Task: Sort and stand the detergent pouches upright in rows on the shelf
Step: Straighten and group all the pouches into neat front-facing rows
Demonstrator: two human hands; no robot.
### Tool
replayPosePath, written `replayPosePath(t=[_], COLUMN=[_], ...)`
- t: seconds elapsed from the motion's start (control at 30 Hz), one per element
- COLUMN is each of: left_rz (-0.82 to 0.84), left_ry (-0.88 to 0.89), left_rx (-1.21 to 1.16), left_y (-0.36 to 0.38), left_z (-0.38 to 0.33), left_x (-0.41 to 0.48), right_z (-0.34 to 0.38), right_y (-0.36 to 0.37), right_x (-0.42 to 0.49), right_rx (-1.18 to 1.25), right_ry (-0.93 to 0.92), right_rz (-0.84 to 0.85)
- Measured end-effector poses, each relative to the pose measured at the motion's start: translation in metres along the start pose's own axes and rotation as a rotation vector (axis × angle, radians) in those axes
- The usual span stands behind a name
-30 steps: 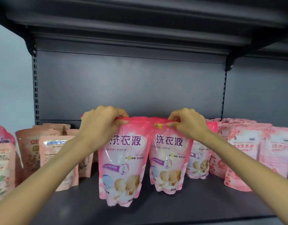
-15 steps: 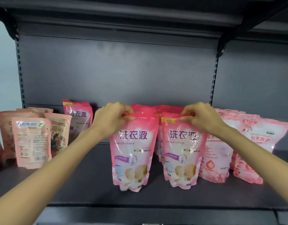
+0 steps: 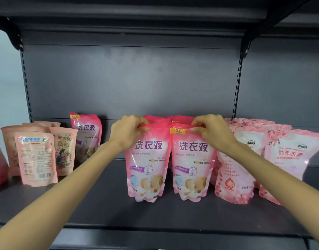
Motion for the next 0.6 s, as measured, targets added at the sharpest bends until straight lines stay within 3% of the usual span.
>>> replayPosePath(t=[0.6], left_rz=[-0.026], left_ry=[0.084], left_rx=[0.029], left_y=[0.015], left_z=[0.004], left_x=[0.002], right_z=[-0.003], right_y=[-0.001], right_x=[0.0], right_rx=[-0.209], right_ry=[0.012], right_rz=[0.065])
Point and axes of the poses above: each hand's wrist, its own x-axis towards the middle knuckle, its own y-axis out of the palm, z = x × y, the point moved 3 cm from there along x, towards the middle knuckle, and after that the axes turned 4 degrees about z, right-handed, at the moved point
